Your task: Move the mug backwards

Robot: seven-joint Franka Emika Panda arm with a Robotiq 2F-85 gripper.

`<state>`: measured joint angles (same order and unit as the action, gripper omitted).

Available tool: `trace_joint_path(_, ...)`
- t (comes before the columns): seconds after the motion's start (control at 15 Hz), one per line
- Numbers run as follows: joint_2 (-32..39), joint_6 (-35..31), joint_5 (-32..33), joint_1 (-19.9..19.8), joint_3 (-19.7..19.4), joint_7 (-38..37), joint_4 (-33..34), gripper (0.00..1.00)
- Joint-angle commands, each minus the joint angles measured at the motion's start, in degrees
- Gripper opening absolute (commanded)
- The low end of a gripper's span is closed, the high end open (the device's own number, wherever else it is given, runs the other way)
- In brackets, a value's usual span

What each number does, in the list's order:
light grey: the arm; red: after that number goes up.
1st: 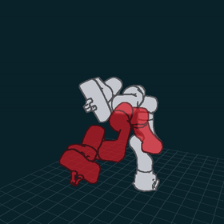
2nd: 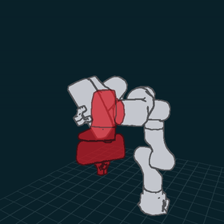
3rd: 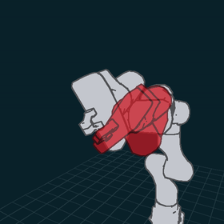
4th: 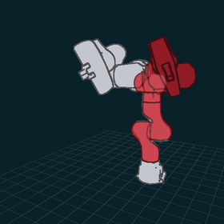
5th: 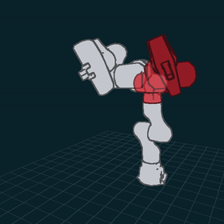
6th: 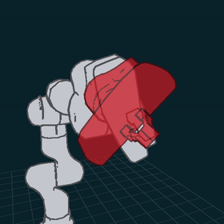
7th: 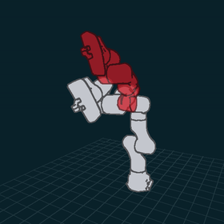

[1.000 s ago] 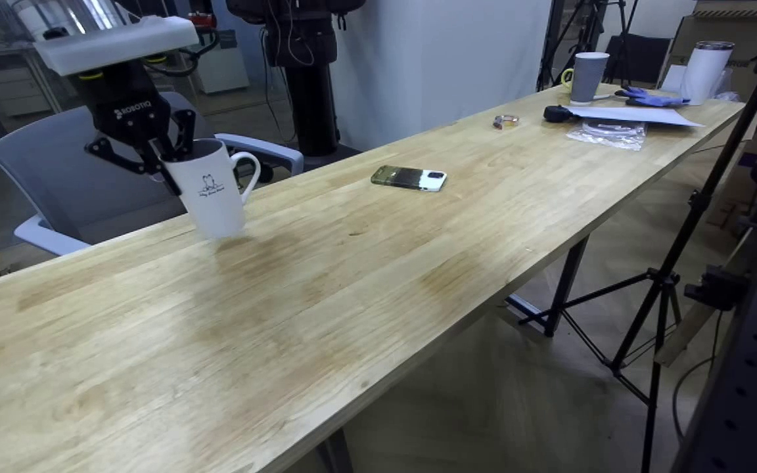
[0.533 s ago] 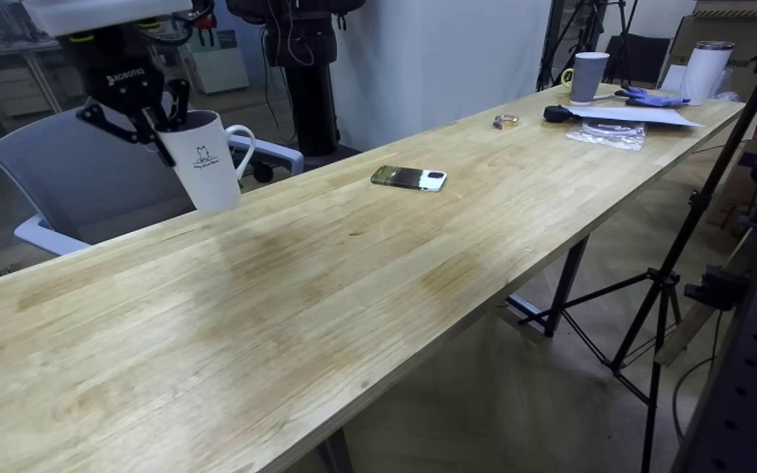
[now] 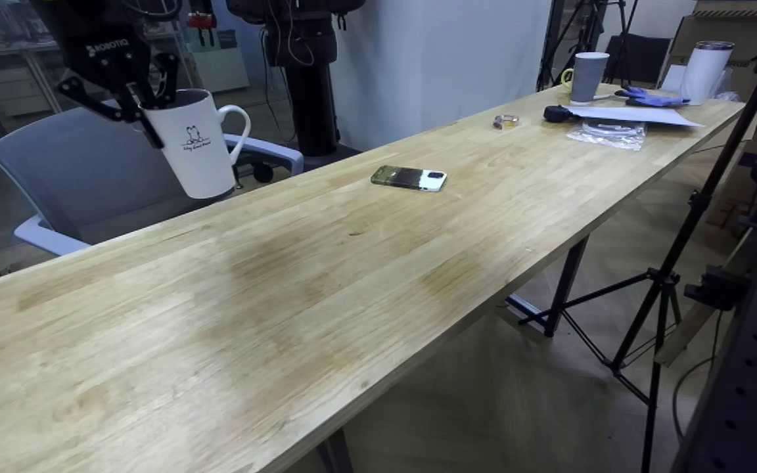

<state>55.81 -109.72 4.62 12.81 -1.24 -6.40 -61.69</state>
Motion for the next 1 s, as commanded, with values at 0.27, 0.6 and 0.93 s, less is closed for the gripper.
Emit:
trace_joint_path(0.27, -13.44, -6.69, 0.33, 0.97, 1.65, -4.11, -22.70, 0.02)
trace_joint_path(0.6, -18.08, -9.89, -0.07, 0.73, 2.69, -4.82, -32.98, 0.02)
trace_joint_path(0.93, -21.50, -11.88, -0.07, 0.66, 3.11, -5.24, -40.90, 0.02)
